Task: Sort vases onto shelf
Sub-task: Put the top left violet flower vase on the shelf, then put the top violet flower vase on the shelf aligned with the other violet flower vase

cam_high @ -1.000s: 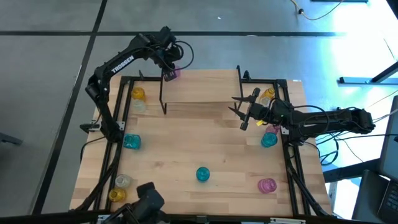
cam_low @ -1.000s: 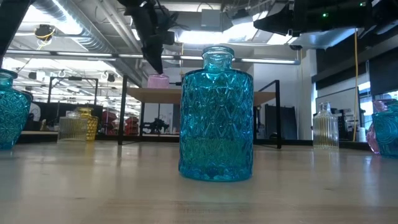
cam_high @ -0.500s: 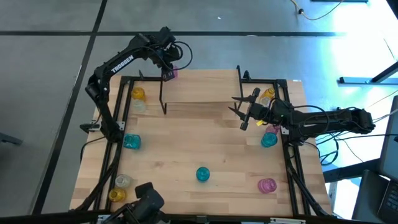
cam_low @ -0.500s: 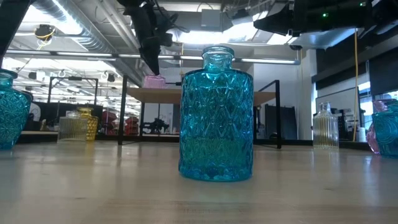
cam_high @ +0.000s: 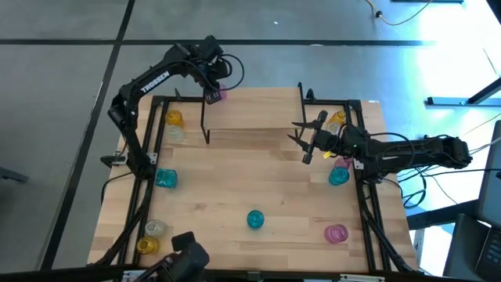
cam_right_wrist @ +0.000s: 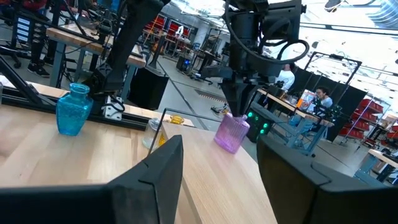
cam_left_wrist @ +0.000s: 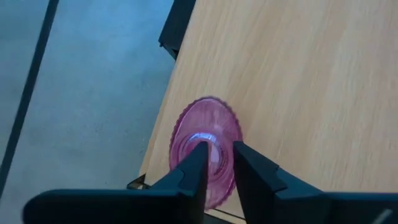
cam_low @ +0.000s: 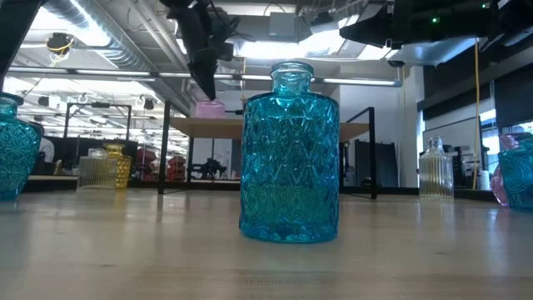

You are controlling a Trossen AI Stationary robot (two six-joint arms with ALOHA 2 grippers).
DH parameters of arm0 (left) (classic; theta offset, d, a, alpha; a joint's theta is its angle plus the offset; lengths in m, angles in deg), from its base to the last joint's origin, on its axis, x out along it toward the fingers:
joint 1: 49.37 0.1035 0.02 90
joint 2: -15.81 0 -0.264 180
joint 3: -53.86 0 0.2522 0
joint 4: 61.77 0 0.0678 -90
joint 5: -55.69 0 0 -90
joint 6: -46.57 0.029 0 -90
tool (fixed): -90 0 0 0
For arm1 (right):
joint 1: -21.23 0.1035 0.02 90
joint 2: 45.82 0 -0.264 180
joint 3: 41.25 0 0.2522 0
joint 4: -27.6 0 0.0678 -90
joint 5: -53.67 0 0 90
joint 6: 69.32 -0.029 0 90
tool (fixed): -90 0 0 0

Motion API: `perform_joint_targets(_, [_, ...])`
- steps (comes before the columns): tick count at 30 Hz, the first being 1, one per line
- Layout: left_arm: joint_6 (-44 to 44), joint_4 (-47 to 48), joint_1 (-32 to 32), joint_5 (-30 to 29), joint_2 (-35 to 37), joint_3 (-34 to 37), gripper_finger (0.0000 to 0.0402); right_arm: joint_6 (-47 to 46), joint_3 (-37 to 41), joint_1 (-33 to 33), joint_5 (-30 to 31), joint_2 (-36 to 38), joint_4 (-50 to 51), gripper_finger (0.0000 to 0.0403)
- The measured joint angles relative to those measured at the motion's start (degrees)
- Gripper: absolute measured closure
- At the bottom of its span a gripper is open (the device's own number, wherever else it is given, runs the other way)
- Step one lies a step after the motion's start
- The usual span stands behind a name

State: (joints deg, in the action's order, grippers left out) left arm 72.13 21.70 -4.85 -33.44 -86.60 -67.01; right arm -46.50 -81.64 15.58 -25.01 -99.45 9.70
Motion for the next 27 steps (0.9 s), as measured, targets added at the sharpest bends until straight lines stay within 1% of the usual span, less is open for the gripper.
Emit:
perform_joint_targets(4, [0.2,0.0,-1.0,-3.8,0.1,-0.1,0.0301,0.0,0.0,0.0,0.0,0.0,0.0,0.021])
perform_joint_targets(7, [-0.7,0.4,-1.9,-7.1,0.2,-1.8,0.0294,0.0,0.0,0.0,0.0,0.0,0.0,0.021])
perform_joint_targets(9, [-2.4,1.1,-2.5,-8.2,0.2,-4.0,0.0294,0.0,0.0,0.0,0.0,0.0,0.0,0.021])
perform_joint_targets(15, [-6.2,7.1,-4.9,-8.3,0.4,-13.0,0.0295,0.0,0.0,0.0,0.0,0.0,0.0,0.021])
perform_joint_targets(21, [-12.2,17.8,-8.3,-8.3,0.5,-19.9,0.0296,0.0,0.0,0.0,0.0,0.0,0.1,0.021])
perform_joint_targets(23, [-14.2,20.8,-9.7,-6.9,1.4,-20.2,0.0296,0.0,0.0,0.0,0.0,0.0,0.1,0.021])
perform_joint_targets(25, [-15.7,20.0,-11.5,-5.5,3.7,-18.8,0.0296,0.0,0.0,0.0,0.0,0.0,0.2,0.021])
perform_joint_targets(27, [-17.3,20.0,-13.5,-5.4,6.5,-17.6,0.0296,0.0,0.0,0.0,0.0,0.0,0.4,0.021])
